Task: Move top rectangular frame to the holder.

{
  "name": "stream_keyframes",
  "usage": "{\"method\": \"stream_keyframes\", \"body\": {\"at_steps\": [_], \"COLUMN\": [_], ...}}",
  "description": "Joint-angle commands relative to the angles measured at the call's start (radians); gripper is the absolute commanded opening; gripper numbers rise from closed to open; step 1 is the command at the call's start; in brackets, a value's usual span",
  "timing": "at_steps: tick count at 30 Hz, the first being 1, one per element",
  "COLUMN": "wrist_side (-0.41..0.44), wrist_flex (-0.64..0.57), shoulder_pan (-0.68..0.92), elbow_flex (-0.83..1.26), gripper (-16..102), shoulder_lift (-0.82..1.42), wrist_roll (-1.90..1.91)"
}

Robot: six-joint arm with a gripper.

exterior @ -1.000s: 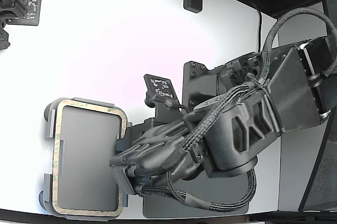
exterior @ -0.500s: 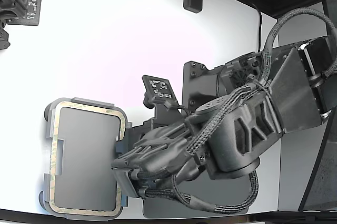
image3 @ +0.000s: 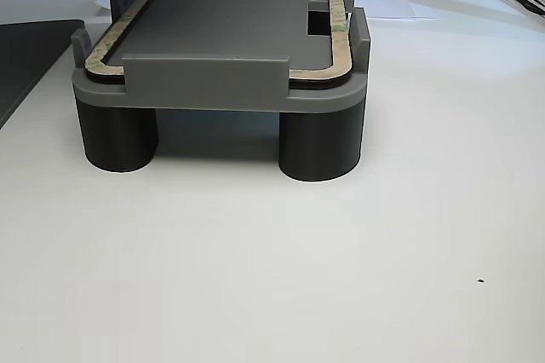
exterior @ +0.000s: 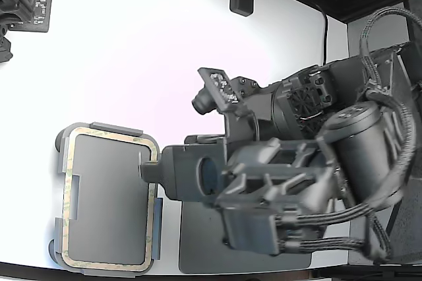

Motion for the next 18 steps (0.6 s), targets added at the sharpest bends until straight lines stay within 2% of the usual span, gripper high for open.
{"method": "stream_keyframes", "body": {"at_steps": [1, 4, 7, 9, 12, 18], "wrist_side": [0.11, 0.152, 0.147, 0.097, -0.031, -0.078], "wrist_flex": [-0.067, -0.14, -0.192, -0.215, -0.255, -0.417], "shoulder_pan": [-0.012, -0.048, -0.109, -0.172, -0.301, -0.397], "elbow_flex": [0.048, 0.181, 0.342, 0.44, 0.568, 0.896], "gripper": [100, 98, 100, 100, 100, 100], "shoulder_lift": [0.149, 0.308, 0.491, 0.607, 0.742, 1.011], "wrist_roll": [-0.486, -0.802, -1.054, -1.2, -1.422, -1.577]}}
